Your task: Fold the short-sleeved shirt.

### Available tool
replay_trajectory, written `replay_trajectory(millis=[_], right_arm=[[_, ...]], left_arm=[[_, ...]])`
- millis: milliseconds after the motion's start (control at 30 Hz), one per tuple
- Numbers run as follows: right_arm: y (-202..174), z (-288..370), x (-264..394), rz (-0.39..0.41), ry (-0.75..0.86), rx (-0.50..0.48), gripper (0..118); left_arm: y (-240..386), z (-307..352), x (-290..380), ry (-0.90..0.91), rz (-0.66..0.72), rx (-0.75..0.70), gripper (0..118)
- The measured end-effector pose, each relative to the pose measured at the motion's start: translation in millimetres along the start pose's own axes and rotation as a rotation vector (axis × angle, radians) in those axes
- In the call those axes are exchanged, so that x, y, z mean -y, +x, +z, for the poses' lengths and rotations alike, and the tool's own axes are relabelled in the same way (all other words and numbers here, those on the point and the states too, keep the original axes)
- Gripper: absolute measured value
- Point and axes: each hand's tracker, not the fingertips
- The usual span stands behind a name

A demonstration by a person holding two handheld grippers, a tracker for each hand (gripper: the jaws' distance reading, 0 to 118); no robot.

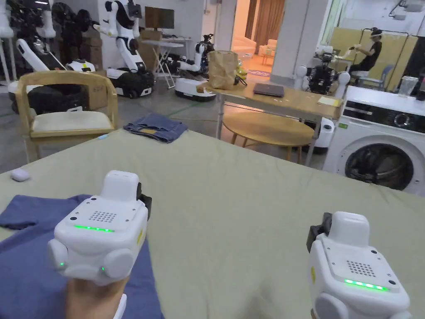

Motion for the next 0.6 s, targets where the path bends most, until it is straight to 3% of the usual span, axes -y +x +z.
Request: replay_trajectory(millis=[233, 500, 600], right_arm=[[-44, -5, 8, 0.029, -0.034, -0.097, 0], [-56, -10, 25, 0.065, -0.092, -0.136, 0], [-54, -11, 28, 0.069, -0.11, -0.132, 0]], left_arm=[[-88, -11, 14, -0.295, 0.083, -0.024, 0], [-137, -68, 52, -0.674, 0.207, 0.075, 0], [-137, -90, 62, -0.735, 0.251, 0.112, 44]])
